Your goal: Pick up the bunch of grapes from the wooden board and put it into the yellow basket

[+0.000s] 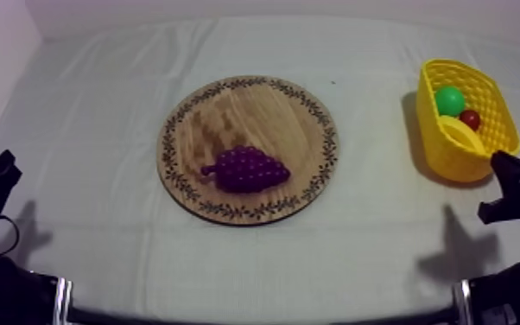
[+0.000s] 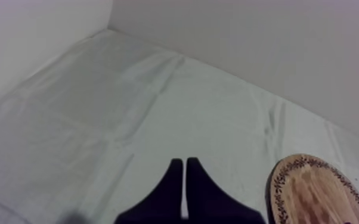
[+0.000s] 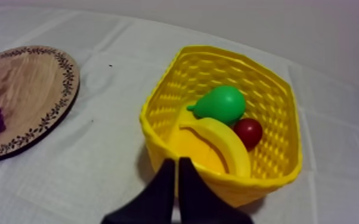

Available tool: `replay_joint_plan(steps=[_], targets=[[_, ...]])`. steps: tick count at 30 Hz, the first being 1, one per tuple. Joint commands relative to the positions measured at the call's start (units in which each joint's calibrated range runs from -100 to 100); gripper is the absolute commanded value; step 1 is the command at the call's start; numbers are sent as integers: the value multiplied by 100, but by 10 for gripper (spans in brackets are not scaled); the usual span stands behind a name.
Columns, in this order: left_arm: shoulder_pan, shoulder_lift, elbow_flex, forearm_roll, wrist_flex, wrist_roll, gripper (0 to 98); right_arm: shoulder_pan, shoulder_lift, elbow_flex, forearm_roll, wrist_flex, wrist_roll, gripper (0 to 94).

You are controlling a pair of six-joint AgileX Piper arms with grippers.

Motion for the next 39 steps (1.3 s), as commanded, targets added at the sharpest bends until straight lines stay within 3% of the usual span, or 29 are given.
replay_joint_plan(steps=[1, 9, 22, 31, 35, 39], targets=[[-1, 3, 4, 1, 3, -1, 0, 1, -3, -3, 1, -5, -4, 3], [-1, 3, 4, 1, 3, -1, 0, -137, -6, -3, 1, -5, 35, 3], [-1, 3, 4, 1, 3, -4, 0, -1627, 19, -47, 19, 201, 330, 5], [-1, 3, 4, 1, 3, -1, 0, -2377, 1519, -1079, 921, 303, -769, 6], [-1, 3, 4, 1, 3, -1, 0, -2692, 2814, -2563, 1080, 1018, -1099, 5], [-1, 3, 4, 1, 3, -4, 0, -3025, 4026, -4140, 1132, 1911, -1061, 4]])
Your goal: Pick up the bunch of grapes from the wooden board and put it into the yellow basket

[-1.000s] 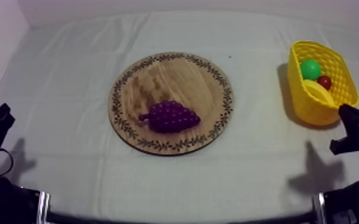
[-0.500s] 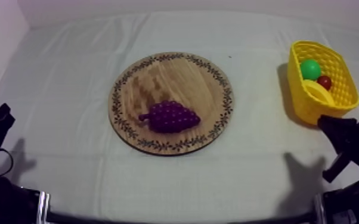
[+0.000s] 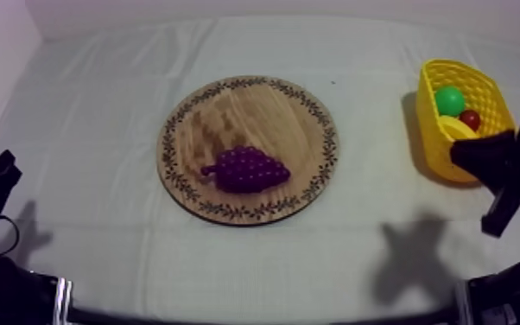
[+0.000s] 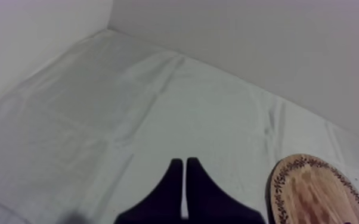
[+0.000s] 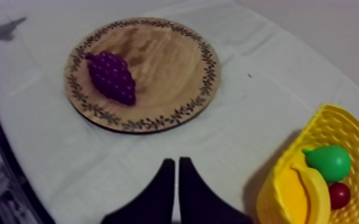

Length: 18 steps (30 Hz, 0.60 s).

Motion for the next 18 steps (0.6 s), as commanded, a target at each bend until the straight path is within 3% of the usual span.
replay_joint_plan(steps=[1, 18], targets=[[-1, 3, 4, 1, 3, -3, 0, -209, 1419, -1807, 9, 718, 45, 4], [-1, 3, 4, 1, 3, -5, 0, -307, 5543, -6719, -559, 3122, 1907, 7]])
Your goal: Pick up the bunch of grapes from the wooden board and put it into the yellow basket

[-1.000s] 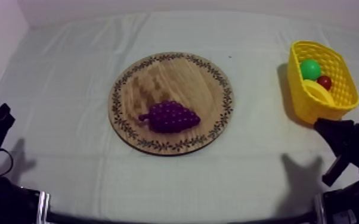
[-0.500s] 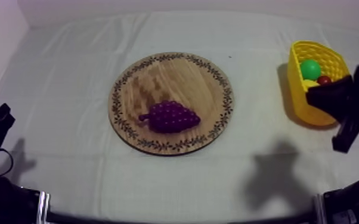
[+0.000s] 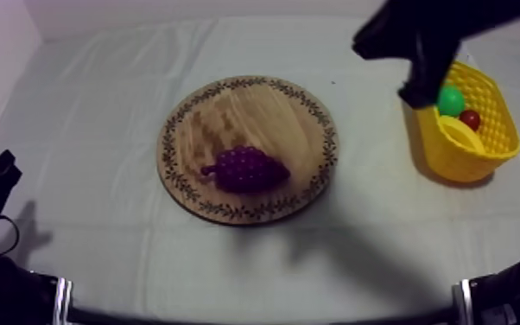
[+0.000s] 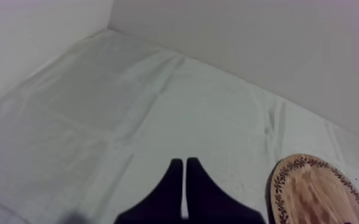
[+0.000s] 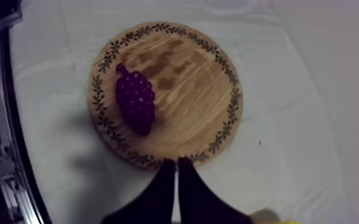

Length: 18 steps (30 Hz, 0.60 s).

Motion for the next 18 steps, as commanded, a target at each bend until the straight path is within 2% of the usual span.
replay_joint_plan(steps=[1, 7, 12, 14, 18], targets=[[-1, 3, 4, 1, 3, -2, 0, -25, 1060, -1406, -36, 386, 530, 7], [-1, 3, 4, 1, 3, -2, 0, -212, 2142, -2330, -26, 918, 914, 8], [-1, 3, 4, 1, 3, -2, 0, -348, 2674, -2581, 61, 1246, 1084, 20], [-1, 3, 4, 1, 3, -2, 0, -390, 2793, -2592, 115, 1298, 1092, 66], [-1, 3, 4, 1, 3, -2, 0, -409, 2923, -2604, 197, 1303, 1052, 244]])
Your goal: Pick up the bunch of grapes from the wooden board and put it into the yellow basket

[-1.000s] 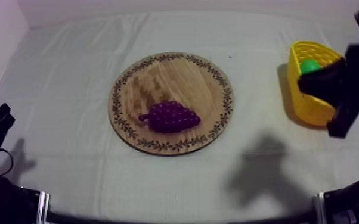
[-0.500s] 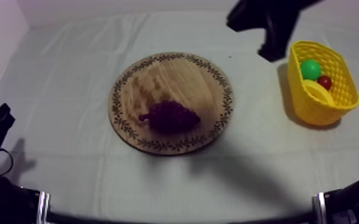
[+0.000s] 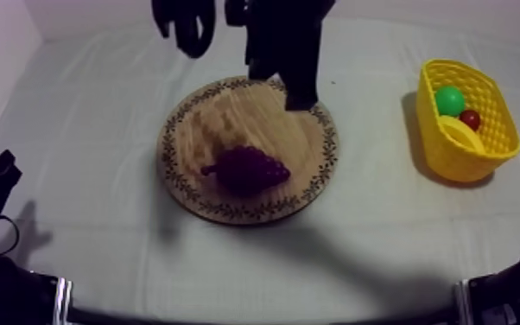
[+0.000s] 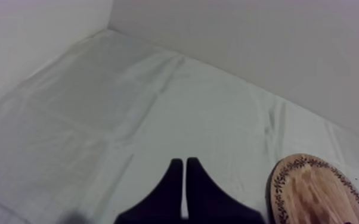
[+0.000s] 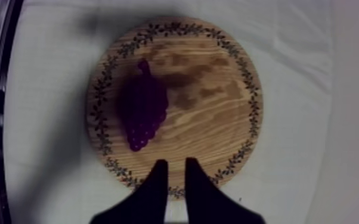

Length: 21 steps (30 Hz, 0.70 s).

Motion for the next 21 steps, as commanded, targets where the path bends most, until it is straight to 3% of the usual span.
replay_joint_plan(steps=[1, 6, 11, 21], targets=[[-1, 3, 4, 1, 3, -2, 0, 12, 20, -6, 65, -30, -50, 297], [-1, 3, 4, 1, 3, -2, 0, 16, 114, 32, 224, -161, -194, 538], [-1, 3, 4, 1, 3, -2, 0, -30, 260, 95, 356, -286, -326, 713], [-1, 3, 4, 1, 3, -2, 0, -43, 980, 260, 354, -522, -422, 792]])
